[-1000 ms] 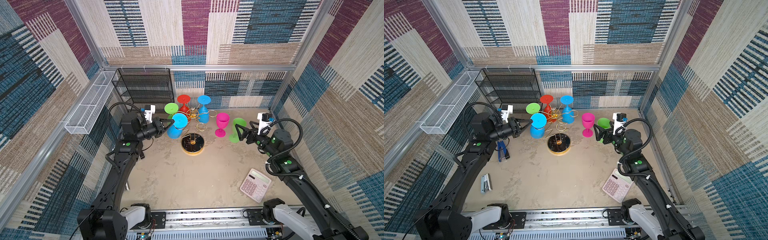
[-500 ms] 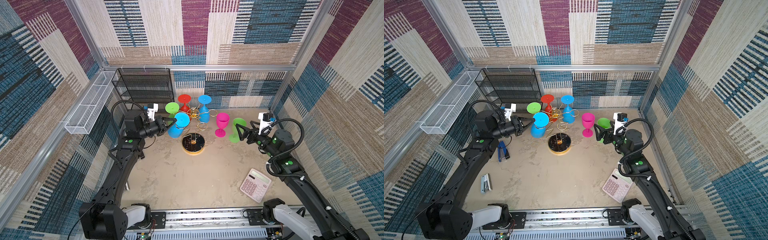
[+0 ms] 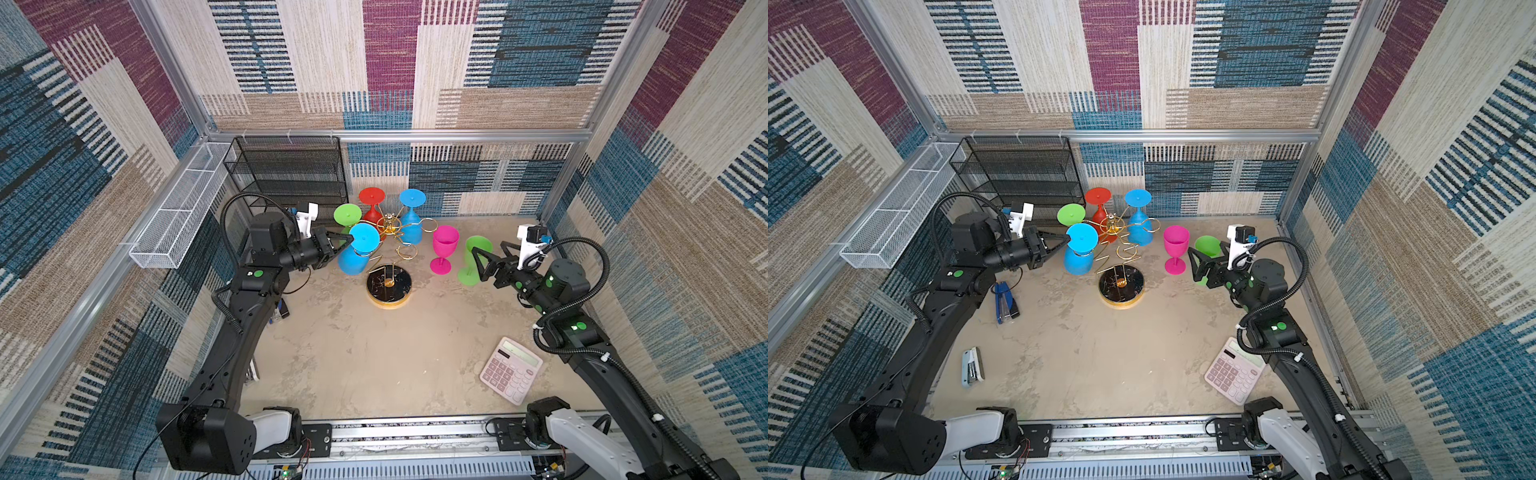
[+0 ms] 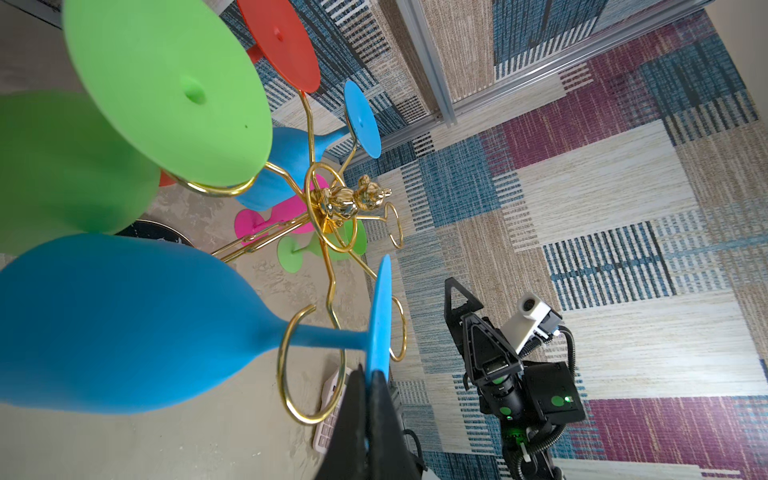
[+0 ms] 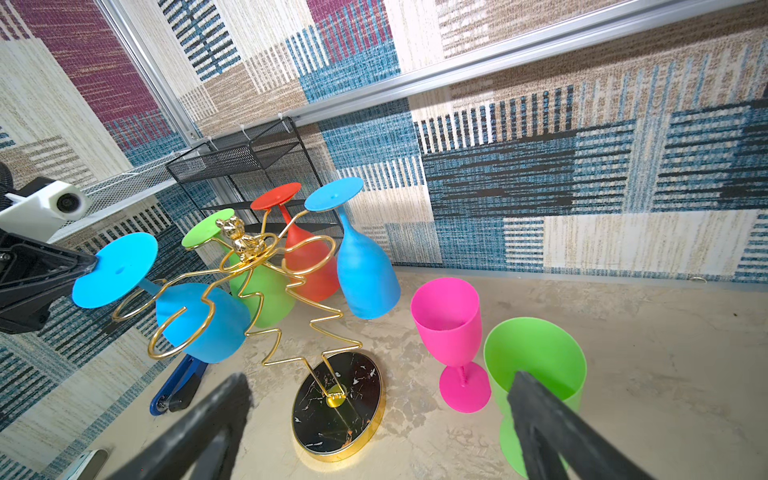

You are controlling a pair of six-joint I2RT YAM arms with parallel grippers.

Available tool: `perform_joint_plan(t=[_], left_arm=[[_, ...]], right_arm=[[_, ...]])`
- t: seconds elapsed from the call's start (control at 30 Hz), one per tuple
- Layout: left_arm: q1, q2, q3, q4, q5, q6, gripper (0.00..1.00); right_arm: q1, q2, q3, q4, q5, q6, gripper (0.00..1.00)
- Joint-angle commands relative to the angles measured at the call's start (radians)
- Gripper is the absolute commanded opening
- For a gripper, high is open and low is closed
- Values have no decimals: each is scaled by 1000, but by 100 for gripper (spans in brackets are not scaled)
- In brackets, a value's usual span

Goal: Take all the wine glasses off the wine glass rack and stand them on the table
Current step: 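Close the left gripper on the blue glass foot, then pull the blue glass along its rack arm with the left gripper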

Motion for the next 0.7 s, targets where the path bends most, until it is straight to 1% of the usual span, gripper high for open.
perform_joint_plan(t=[0.0,0.17,0.67], left_arm=[[-7,-2,20,-87,-38,85,0],[-18,-3,48,-146,-70,131,0],[-57,-35,88,-189,-161,160,0]], right_arm=[[-1,2,10,19,-17,21,99],[0,3,12,19,-20,25,99],[0,1,17,13,-23,31,99]])
